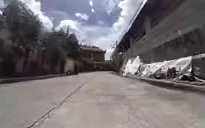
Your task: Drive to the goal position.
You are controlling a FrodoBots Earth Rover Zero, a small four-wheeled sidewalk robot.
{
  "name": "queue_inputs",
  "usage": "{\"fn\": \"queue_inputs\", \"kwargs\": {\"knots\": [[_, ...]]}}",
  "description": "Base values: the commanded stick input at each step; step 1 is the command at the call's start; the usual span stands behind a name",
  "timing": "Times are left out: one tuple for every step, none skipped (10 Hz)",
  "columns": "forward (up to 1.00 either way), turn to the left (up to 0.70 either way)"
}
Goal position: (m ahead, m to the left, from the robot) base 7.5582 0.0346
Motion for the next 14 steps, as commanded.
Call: {"fn": "queue_inputs", "kwargs": {"knots": [[0.7,0.0],[0.7,0.0],[0.7,0.0],[0.7,-0.35],[0.7,-0.35],[0.7,-0.35],[0.7,-0.35],[0.7,-0.35],[0.7,-0.35],[0.7,-0.35],[0.7,-0.19],[0.7,0.0],[0.7,0.0],[0.7,0.0]]}}
